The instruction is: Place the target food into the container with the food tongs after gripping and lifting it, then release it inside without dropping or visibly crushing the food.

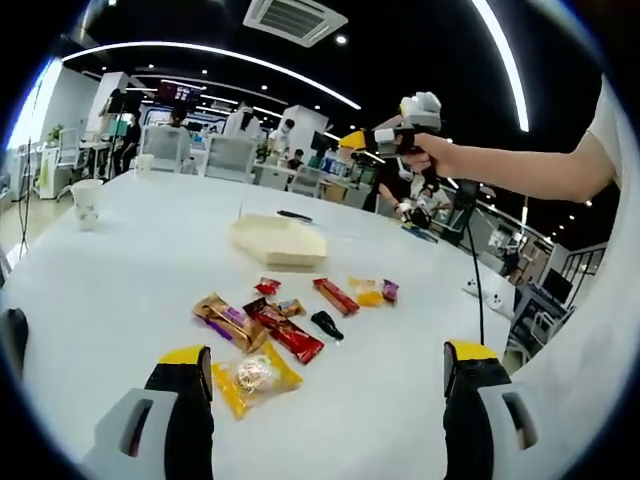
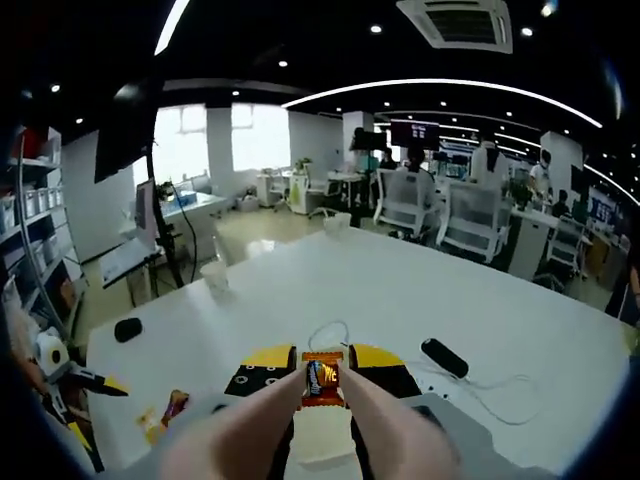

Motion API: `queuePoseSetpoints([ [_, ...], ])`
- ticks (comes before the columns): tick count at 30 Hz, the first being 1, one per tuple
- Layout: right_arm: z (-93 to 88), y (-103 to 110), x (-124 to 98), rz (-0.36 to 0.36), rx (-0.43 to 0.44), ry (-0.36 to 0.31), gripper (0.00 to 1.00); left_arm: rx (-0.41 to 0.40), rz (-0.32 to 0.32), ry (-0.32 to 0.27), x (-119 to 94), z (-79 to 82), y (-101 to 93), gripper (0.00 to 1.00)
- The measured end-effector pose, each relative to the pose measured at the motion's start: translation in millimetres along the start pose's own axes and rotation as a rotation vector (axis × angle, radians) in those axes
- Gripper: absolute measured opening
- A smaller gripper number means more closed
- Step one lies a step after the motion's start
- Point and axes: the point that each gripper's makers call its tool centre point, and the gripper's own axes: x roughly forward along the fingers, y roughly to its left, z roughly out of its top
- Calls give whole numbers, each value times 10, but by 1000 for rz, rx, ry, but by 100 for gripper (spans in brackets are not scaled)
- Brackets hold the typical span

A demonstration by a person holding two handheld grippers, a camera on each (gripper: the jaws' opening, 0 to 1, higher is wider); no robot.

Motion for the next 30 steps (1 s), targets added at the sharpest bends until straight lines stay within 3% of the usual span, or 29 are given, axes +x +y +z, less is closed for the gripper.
queuePoseSetpoints([
  [7, 65, -87, 110, -7, 31, -1, 20, 6, -17, -3, 43, 44, -8, 96],
  [13, 96, -68, 229, -9, 4, 13, 20, 5, -28, 11, 73, 41, 37, 96],
  [22, 74, -201, 392, -11, 26, 32, 20, 19, -23, -4, 70, 170, 107, 96],
  [30, 82, -204, 441, -7, 28, 34, 20, 7, 3, 9, -39, 66, 132, 96],
])
